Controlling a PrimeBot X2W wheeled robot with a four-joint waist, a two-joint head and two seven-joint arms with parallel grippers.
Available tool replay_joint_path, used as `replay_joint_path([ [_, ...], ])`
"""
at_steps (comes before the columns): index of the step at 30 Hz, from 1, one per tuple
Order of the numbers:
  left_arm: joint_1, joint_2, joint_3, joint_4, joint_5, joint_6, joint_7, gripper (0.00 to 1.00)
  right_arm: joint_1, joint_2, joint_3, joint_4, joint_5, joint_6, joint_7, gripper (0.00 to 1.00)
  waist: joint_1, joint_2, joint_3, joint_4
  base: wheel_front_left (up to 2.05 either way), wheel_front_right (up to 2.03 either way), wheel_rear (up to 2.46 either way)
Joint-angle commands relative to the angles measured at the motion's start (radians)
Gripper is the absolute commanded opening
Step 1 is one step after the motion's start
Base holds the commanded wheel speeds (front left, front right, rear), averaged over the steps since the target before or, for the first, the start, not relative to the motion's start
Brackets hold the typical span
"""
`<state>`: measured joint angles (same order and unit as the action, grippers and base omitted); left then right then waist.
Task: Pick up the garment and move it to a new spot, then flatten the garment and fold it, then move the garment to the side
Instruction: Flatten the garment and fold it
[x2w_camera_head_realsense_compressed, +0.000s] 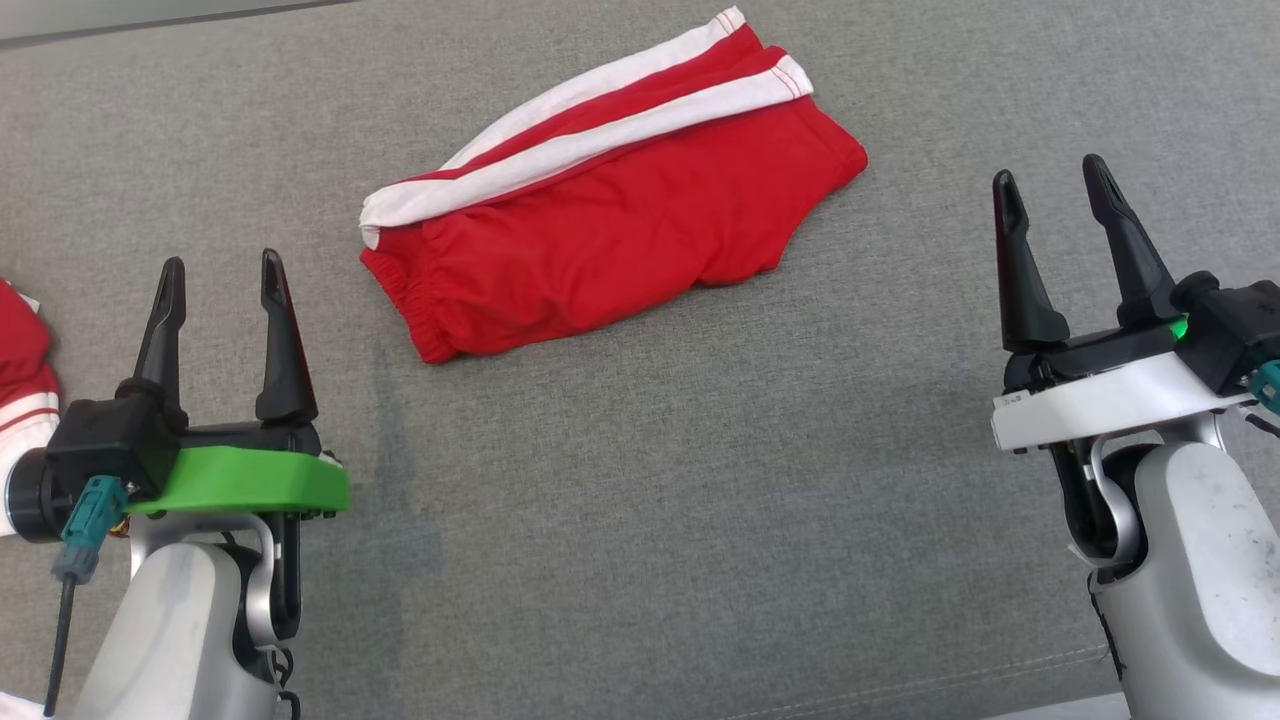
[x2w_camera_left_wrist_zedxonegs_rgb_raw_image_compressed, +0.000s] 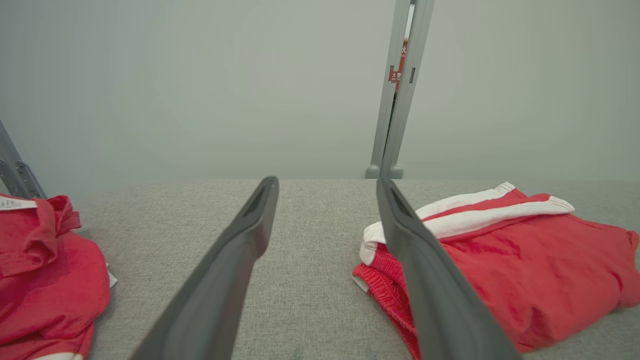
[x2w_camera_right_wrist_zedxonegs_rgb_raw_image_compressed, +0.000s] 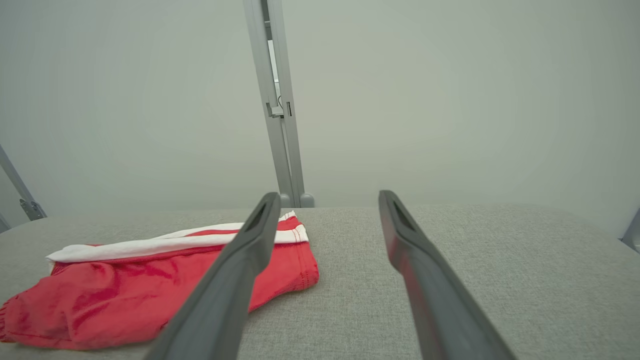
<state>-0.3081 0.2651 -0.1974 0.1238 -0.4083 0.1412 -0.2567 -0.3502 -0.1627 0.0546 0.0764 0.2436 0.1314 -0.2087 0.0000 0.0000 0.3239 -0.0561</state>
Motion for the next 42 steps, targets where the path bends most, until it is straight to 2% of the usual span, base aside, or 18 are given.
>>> replay_joint_path([
  [1,0.013,0.006,-0.001,-0.005,-0.001,0.006,0.001,1.00,0.013,-0.001,-0.002,-0.008,0.001,-0.001,0.006,1.00,0.0000,0.0000,0.000,0.002,0.00,0.00,0.00],
  [10,-0.021,0.003,-0.014,-0.015,0.003,0.003,0.003,1.00,-0.027,-0.031,-0.010,-0.002,0.011,-0.001,0.042,1.00,0.0000,0.0000,0.030,0.026,0.00,0.00,0.00],
  [16,-0.077,-0.012,-0.037,-0.040,0.019,-0.009,0.001,1.00,-0.112,-0.076,0.008,0.052,0.037,-0.001,0.106,1.00,0.0000,0.0000,0.115,0.077,0.00,0.00,0.00],
  [25,-0.165,-0.057,-0.069,-0.026,0.035,-0.038,-0.008,1.00,-0.319,-0.152,0.112,0.287,0.098,-0.001,0.241,1.00,0.0000,0.0000,0.214,0.161,0.00,0.00,0.00],
  [37,-0.180,-0.093,-0.056,-0.006,0.069,-0.064,-0.008,1.00,-0.474,-0.157,0.223,0.534,0.216,-0.001,0.339,1.00,0.0000,0.0000,0.222,0.179,0.00,0.00,0.00],
  [38,-0.181,-0.094,-0.055,-0.004,0.073,-0.069,-0.008,1.00,-0.484,-0.157,0.236,0.548,0.223,-0.001,0.347,0.74,0.0000,0.0000,0.223,0.179,0.00,0.00,0.00],
  [39,-0.182,-0.096,-0.054,-0.003,0.075,-0.071,-0.009,1.00,-0.490,-0.158,0.244,0.557,0.229,-0.001,0.347,0.36,0.0000,0.0000,0.223,0.179,0.00,0.00,0.00],
  [40,-0.182,-0.097,-0.053,-0.001,0.076,-0.072,-0.009,1.00,-0.494,-0.158,0.251,0.564,0.234,-0.001,0.346,0.11,0.0000,0.0000,0.222,0.179,0.00,0.00,0.00],
  [41,-0.182,-0.100,-0.051,0.001,0.078,-0.077,-0.009,1.00,-0.499,-0.158,0.257,0.573,0.240,-0.001,0.342,0.00,0.0000,0.0000,0.221,0.179,0.00,0.00,0.00],
  [42,-0.182,-0.102,-0.049,0.002,0.081,-0.080,-0.009,1.00,-0.503,-0.158,0.259,0.577,0.245,-0.001,0.330,0.00,0.0000,0.0000,0.219,0.178,0.00,0.00,0.00],
])
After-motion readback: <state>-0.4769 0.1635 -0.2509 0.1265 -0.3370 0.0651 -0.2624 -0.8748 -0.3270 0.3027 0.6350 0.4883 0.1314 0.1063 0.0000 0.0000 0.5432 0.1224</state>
